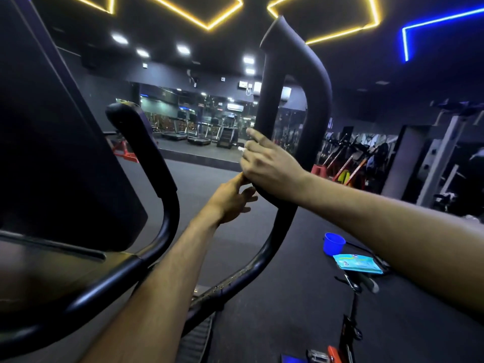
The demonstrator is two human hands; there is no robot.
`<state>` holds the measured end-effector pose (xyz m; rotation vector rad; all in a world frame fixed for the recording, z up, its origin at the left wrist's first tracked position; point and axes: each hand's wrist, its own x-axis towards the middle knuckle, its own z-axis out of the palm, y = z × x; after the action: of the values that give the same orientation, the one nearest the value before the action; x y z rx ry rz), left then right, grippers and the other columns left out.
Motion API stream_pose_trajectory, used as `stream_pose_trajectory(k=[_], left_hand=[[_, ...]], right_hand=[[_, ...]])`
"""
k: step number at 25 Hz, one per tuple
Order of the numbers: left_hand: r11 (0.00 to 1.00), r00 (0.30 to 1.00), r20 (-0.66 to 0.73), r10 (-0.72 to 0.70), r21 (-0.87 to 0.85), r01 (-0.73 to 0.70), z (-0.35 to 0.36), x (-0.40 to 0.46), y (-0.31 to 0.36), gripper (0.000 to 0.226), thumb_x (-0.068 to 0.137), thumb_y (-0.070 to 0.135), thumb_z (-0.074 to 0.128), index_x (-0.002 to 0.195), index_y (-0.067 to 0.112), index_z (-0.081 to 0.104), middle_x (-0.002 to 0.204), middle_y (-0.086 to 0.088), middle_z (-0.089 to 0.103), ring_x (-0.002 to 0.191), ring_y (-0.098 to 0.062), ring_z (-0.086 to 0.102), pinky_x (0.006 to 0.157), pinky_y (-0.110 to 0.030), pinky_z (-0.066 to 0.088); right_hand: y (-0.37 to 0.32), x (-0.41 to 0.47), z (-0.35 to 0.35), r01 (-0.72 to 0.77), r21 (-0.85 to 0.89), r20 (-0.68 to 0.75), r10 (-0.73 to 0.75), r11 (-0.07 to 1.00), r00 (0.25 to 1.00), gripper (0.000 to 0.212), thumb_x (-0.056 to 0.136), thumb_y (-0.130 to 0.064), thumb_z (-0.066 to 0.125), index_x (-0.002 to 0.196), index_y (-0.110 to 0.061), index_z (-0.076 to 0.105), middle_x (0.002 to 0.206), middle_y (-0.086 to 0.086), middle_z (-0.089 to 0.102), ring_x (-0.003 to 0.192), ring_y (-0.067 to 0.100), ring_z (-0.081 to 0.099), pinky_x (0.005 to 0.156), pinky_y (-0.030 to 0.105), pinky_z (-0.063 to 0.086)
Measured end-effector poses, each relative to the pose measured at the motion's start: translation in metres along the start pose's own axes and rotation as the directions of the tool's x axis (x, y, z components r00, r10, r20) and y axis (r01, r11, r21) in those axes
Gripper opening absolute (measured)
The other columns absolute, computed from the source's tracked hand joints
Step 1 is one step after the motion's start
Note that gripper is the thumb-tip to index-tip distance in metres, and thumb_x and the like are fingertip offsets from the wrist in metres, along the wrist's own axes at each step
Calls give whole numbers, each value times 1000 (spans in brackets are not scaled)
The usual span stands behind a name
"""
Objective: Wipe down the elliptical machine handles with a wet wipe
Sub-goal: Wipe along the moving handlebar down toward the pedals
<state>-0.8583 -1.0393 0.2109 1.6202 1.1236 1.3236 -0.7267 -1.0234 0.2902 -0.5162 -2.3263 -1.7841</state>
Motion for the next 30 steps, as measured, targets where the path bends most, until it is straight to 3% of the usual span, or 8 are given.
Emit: stream_pose_trajectory(k=[2, 5, 8, 11, 19, 22, 25, 30], left_hand=[[1000, 1000, 3, -18, 15, 18, -2, 1, -1, 41, 108, 0, 49, 144, 19, 52, 135, 5, 54, 106, -11, 71, 94, -42, 60], [998, 999, 19, 31, 47, -32, -5, 3, -5, 45, 107, 0, 49, 144, 25, 53, 143, 8, 55, 111, -12, 71, 93, -42, 62], [998, 999, 13, 52, 38, -52, -6, 5, -7, 50, 107, 1, 50, 148, 30, 52, 150, 9, 54, 112, -10, 71, 93, -42, 62], [998, 998, 33, 50, 35, -51, -7, 3, -8, 51, 108, 3, 50, 151, 31, 49, 152, 11, 52, 113, -10, 70, 94, -42, 62], [997, 997, 45, 62, 33, -63, -6, 2, -10, 58, 107, -1, 45, 155, 31, 43, 146, 17, 48, 110, -8, 71, 90, -38, 62], [997, 996, 40, 78, 3, -78, -5, 4, -14, 58, 107, -3, 45, 154, 32, 46, 153, 15, 49, 112, -11, 72, 90, -38, 63], [997, 997, 41, 70, -12, -70, -4, 5, -16, 58, 107, -4, 44, 153, 32, 47, 156, 12, 48, 113, -11, 72, 89, -38, 63], [995, 997, 69, 39, -92, -32, -6, 4, -19, 60, 105, -8, 42, 155, 25, 43, 157, 9, 46, 116, -14, 70, 91, -41, 63]], right_hand=[[-4, -7, 5, 37, 92, 30, -40, 995, 999, 32, 98, -4, 37, 97, -3, 70, 104, 14, 71, 111, 31, 62, 124, 49, 19], [25, -6, -14, 39, 142, -89, -26, 989, 996, 28, 100, -12, 42, 101, -7, 70, 108, 6, 71, 110, 28, 55, 104, 41, 39], [59, 1, -37, -170, 322, -171, 234, 931, 957, 19, 101, -10, 50, 106, -3, 67, 109, 8, 65, 96, 28, 55, 75, 41, 52], [44, 2, -32, -334, 400, -106, 405, 854, 908, 14, 100, -3, 55, 111, 2, 61, 113, 13, 51, 80, 23, 54, 64, 38, 58], [-7, -5, -24, -328, 476, 189, 269, 816, 944, 7, 95, -1, 59, 100, -3, 63, 113, 5, 45, 73, 13, 47, 62, 34, 59], [22, 16, -49, -327, 400, 123, 304, 856, 945, 13, 95, 2, 51, 101, 1, 62, 119, 11, 52, 86, 25, 59, 64, 38, 56], [36, 30, -56, -366, 355, 118, 347, 861, 931, 14, 94, 5, 48, 97, 1, 61, 97, 10, 48, 82, 25, 50, 66, 36, 46], [-20, -4, -14, -271, 453, 145, 230, 849, 962, 14, 94, 3, 57, 105, 0, 64, 104, 13, 59, 91, 22, 58, 74, 35, 59]])
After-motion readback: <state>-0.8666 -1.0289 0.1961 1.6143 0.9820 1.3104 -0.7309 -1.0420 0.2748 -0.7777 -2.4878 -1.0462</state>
